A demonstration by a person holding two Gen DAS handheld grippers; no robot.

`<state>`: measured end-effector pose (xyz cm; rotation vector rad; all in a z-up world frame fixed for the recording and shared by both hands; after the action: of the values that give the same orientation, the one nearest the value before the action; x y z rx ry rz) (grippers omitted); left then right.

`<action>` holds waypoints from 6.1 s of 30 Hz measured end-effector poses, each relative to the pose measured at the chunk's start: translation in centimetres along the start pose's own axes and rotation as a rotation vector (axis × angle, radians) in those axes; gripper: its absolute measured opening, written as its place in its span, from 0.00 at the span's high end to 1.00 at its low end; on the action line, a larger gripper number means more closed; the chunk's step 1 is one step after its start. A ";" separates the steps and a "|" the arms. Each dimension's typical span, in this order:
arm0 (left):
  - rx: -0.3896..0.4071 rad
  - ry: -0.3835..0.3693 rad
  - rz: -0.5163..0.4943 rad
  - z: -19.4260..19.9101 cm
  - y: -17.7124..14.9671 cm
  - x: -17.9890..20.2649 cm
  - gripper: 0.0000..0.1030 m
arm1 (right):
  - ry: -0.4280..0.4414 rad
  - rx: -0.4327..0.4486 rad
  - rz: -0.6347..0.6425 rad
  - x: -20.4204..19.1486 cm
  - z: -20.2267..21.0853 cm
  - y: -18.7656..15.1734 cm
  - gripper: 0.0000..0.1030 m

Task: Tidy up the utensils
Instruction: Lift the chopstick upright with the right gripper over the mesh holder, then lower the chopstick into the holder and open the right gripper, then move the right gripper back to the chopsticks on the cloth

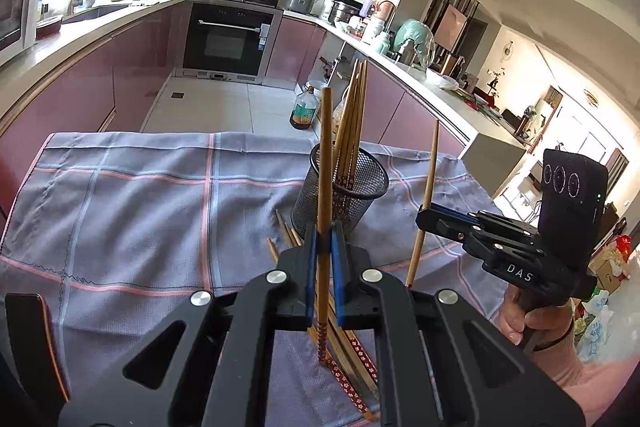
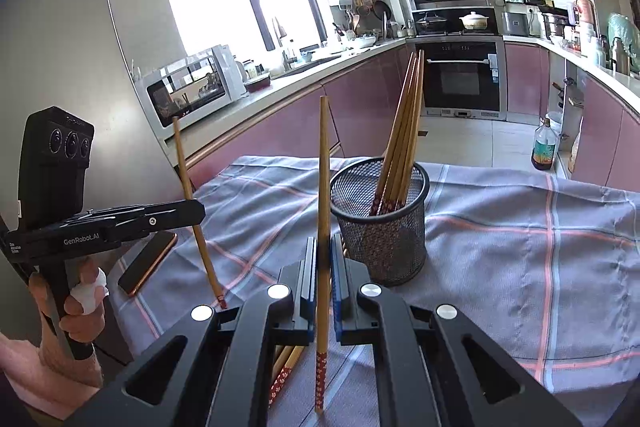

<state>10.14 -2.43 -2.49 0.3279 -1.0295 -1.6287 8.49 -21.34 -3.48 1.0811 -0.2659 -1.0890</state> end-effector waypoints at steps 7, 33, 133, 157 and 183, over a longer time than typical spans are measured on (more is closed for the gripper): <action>0.043 -0.023 0.003 0.7 1.7 0.1 0.93 | -0.008 0.045 0.007 0.0 0.9 1.4 0.95; 0.163 -0.060 -0.042 1.1 9.4 2.6 0.93 | -0.053 0.183 0.075 0.2 3.1 7.4 0.95; -0.127 0.168 -0.001 -6.5 -4.6 -3.3 0.59 | -0.015 -0.179 0.001 -0.3 -4.5 -4.3 0.66; -0.218 0.198 -0.072 -9.2 -7.6 -1.4 0.59 | -0.036 -0.271 -0.006 -1.1 -6.9 -7.3 0.66; -0.264 0.220 -0.126 -10.3 -8.6 -1.4 0.71 | -0.112 -0.301 0.050 -0.7 -7.1 -8.0 0.73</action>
<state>11.98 -5.87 -15.43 0.3894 -0.6302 -1.7733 8.03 -17.00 -13.29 0.7429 -0.2085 -1.1063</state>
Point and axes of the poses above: each gripper's, at about its wrist camera, not at the fingertips, and z roughly against the way its jaws point, x to its right, y to its top, the point moved 4 cm from there along -z, roughly the way its jaws point, and after that the axes turned 3 degrees about y, right-handed, at the moved point
